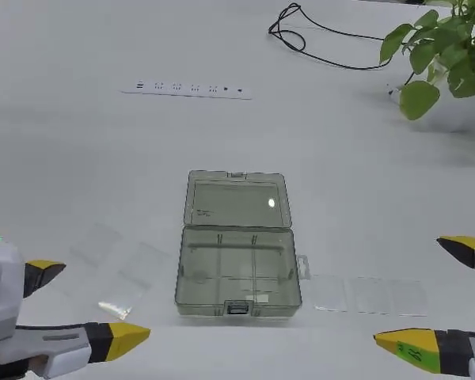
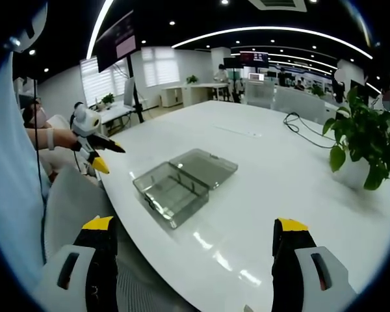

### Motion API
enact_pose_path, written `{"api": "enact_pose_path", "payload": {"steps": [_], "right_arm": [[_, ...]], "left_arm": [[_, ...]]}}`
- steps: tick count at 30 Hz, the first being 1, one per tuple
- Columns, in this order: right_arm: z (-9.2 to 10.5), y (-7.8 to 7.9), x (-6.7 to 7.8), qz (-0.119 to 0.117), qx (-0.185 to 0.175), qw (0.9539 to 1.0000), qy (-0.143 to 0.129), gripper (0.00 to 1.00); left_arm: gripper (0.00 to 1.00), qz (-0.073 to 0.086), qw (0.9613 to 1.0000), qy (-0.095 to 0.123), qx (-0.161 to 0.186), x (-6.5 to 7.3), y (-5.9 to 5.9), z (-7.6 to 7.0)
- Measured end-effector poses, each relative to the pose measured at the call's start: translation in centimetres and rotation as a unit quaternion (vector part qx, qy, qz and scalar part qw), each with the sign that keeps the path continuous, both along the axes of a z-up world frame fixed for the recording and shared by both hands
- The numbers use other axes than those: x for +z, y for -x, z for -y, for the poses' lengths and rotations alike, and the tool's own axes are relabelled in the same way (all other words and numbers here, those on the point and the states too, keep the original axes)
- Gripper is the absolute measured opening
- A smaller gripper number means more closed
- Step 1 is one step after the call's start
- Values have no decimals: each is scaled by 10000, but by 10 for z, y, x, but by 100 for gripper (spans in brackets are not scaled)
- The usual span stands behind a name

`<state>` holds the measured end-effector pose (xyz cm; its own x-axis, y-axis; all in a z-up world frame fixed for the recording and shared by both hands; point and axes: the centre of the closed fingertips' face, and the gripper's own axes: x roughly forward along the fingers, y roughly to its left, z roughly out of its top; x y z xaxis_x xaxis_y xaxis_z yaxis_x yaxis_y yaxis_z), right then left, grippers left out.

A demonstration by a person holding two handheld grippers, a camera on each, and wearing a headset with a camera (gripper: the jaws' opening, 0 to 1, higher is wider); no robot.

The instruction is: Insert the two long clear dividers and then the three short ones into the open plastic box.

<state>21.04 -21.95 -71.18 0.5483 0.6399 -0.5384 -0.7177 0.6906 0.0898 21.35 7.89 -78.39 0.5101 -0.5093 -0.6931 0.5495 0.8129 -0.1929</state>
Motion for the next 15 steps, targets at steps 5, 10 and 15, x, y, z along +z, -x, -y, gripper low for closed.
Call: {"api": "enact_pose_path", "payload": {"steps": [5, 10, 15], "right_arm": [[0, 2, -2, -14, -33, 10000, -11, 100], [-1, 3, -3, -19, -40, 10000, -35, 100], [0, 4, -4, -43, -63, 10000, -44, 100]], "left_arm": [[90, -189, 9998, -69, -31, -7, -2, 2], [86, -378, 9988, -275, -124, -18, -7, 2], [78, -597, 9969, -499, -151, -28, -9, 1]]}}
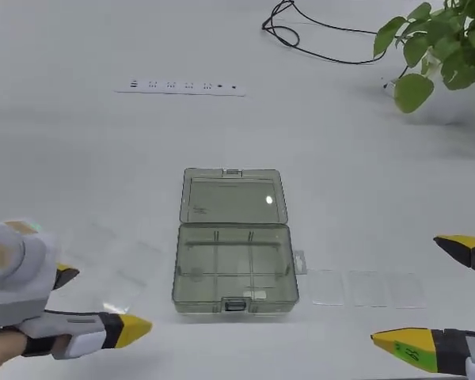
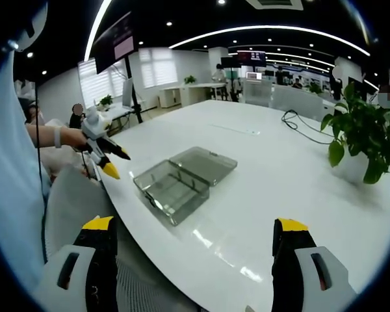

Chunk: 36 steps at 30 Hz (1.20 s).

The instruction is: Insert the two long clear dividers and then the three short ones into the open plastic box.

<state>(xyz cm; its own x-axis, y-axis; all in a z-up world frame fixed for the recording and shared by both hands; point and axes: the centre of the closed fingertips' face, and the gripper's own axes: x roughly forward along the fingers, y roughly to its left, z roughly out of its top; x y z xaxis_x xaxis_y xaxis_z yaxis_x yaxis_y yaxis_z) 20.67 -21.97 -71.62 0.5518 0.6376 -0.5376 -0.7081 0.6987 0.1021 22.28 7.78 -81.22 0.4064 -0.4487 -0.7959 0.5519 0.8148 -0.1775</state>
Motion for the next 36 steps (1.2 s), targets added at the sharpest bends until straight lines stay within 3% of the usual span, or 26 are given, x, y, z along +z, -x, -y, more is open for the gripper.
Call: {"api": "enact_pose_path", "payload": {"steps": [11, 18, 36], "right_arm": [[6, 3, -4, -51, -116, 9999, -61, 100], [10, 6, -7, -102, -178, 9998, -86, 100], [6, 6, -11, -165, -175, 9996, -115, 100]], "left_arm": [[63, -345, 9987, -378, 41, -21, -9, 0], [54, -457, 9960, -757, -87, -33, -14, -3], [35, -743, 9909, -1112, -143, -38, -23, -11]]}}
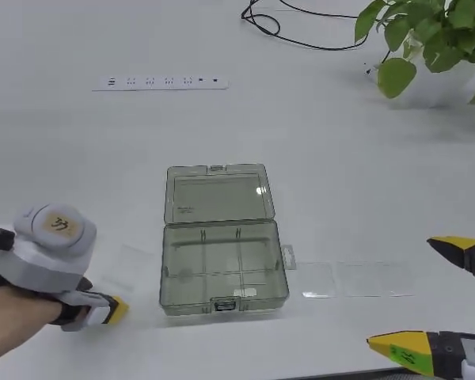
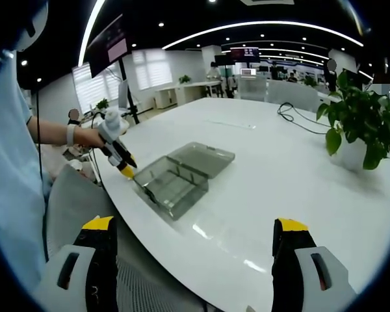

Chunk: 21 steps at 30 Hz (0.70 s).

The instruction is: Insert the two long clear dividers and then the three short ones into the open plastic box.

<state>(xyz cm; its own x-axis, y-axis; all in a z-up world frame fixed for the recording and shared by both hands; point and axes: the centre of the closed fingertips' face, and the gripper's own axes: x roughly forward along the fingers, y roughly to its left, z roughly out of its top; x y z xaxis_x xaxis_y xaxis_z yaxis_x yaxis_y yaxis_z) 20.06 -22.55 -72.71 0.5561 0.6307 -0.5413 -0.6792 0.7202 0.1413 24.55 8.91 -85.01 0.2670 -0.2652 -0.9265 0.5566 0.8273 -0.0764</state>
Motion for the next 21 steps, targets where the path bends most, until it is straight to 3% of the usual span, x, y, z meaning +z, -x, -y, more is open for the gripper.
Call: {"api": "enact_pose_path", "payload": {"steps": [10, 11, 14, 15, 17, 19, 21], "right_arm": [[-4, 0, -1, -10, 15, 10000, -38, 100], [-5, 0, -2, -15, 14, 10000, -40, 100], [-5, 1, -2, -19, 16, 10000, -43, 100], [-5, 1, -2, -19, 11, 10000, -51, 100], [-5, 1, -2, -20, 10, 10000, -54, 100], [-5, 2, -3, -26, 18, 10000, -39, 100], [-6, 2, -3, -30, 17, 10000, -46, 100]], "left_arm": [[31, -99, 9999, -94, 55, -1, -1, -3], [29, -103, 9999, -93, 64, -1, 0, -3], [8, 5, 10000, -44, 35, 4, -3, -5], [10, 27, 10000, 16, 8, 4, -3, -4], [24, -114, 9999, -22, 111, 1, 0, -5], [26, -71, 10000, -28, 39, 1, 0, -4], [37, -41, 9999, -54, 76, 1, -1, -4]]}}
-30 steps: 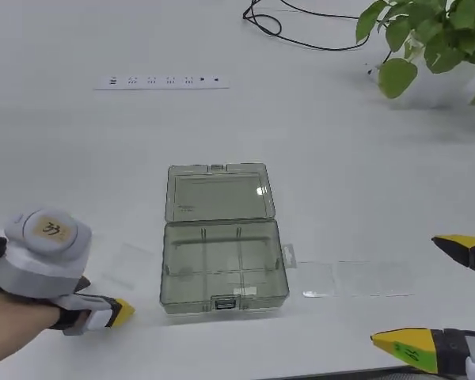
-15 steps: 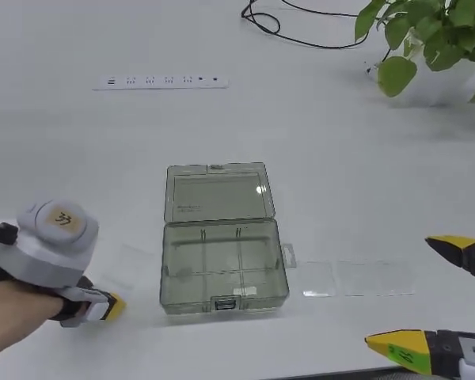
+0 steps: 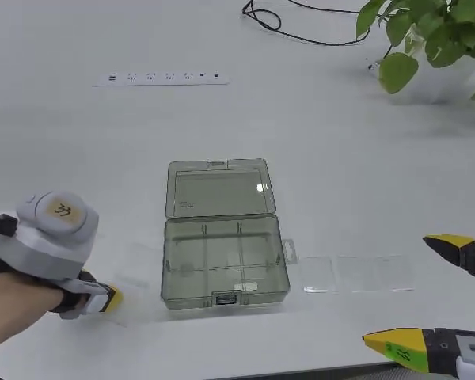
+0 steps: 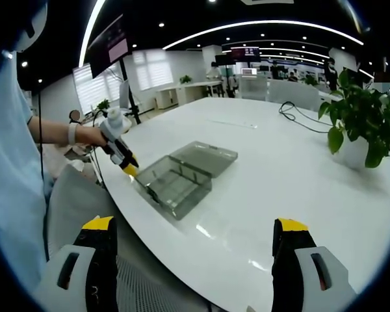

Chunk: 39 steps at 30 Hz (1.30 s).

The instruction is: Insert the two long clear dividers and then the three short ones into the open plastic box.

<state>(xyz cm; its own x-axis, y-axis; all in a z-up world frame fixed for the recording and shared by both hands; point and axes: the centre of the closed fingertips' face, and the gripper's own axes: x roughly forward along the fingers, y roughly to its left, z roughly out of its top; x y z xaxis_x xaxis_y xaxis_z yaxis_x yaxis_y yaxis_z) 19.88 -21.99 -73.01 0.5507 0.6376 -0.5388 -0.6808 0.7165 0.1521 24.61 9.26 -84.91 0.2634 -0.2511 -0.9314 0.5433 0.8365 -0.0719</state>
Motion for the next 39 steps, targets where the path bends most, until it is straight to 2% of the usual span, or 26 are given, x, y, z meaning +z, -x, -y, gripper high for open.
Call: {"api": "enact_pose_path", "payload": {"steps": [2, 3, 8, 12, 15, 19, 27, 39], "right_arm": [[0, 0, 0, -6, -3, 10000, -4, 100], [0, 0, -1, -16, 1, 10000, -3, 100], [-2, 1, -2, -24, 8, 10000, -20, 100], [-2, 1, -2, -17, 2, 10000, -39, 100], [-1, 2, -3, -28, -3, 10000, -40, 100], [1, 3, -3, -17, -26, 10000, -58, 100], [2, 5, -4, -22, -41, 9999, -92, 100], [4, 5, -4, -37, -28, 10000, -84, 100]], "left_arm": [[50, -18, 10000, 36, 24, 1, 2, 4], [52, -20, 10000, 31, 35, 2, 3, 5], [47, 11, 9998, -169, -128, -2, 11, 14], [46, 19, 9999, -110, -78, -4, 13, 21], [43, 50, 9996, -194, -178, -8, 14, 25], [40, 111, 9988, -384, -293, -10, 13, 23], [34, 72, 9989, -385, -265, -9, 10, 19], [31, 15, 9979, -562, -313, -7, 9, 6]]}}
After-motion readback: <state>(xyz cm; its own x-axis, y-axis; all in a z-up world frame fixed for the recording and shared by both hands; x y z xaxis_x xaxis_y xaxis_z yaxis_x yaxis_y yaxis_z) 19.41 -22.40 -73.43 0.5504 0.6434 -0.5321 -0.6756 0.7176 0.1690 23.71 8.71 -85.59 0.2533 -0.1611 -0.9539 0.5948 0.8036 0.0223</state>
